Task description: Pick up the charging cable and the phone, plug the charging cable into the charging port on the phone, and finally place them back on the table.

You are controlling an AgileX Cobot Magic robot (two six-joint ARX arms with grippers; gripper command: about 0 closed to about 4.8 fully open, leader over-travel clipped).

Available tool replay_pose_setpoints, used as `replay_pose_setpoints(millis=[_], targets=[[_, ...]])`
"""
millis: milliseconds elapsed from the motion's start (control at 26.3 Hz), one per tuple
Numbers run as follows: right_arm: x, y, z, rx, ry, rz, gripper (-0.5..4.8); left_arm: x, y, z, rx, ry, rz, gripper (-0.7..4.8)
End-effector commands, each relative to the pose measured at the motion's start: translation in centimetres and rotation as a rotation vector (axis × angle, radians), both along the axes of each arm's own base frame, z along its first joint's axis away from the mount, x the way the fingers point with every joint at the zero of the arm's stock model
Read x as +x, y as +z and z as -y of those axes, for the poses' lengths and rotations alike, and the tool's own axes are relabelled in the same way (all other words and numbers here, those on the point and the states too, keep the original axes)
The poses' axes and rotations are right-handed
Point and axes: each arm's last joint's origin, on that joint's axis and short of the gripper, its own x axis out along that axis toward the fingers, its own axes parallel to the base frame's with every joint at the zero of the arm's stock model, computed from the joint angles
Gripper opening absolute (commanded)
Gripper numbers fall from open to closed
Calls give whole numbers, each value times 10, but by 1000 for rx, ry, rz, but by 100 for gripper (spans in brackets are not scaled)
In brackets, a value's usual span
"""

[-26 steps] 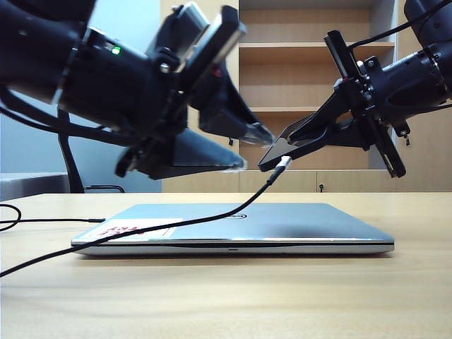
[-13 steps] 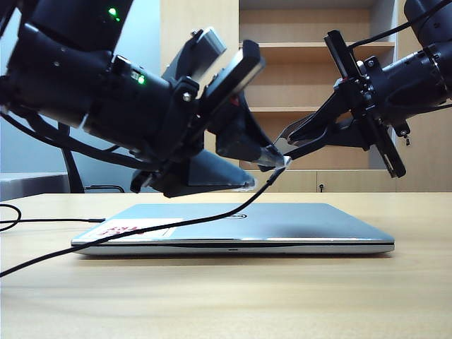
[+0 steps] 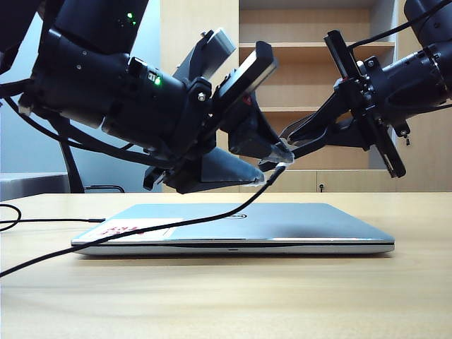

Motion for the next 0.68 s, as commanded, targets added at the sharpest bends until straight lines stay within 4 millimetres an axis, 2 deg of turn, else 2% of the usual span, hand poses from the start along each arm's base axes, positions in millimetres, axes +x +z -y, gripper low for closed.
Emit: replay_pose_setpoints(millis=[38,380,456,570,684], targets=[[1,9,-1,20,11,61,-6,0,1,2,-5,-4,10,191],[1,9,-1,20,11,61,-6,2,-7,3,12,-4,-5,190],[1,9,-1,19,10,61,-6,2,-7,3,12,-4,-5,168],[1,9,-1,18,11,63,-6,2,-6,3,10,-4,-4,95],[1,9,-1,18,11,63,-6,2,-6,4,0,-2,-5,79]])
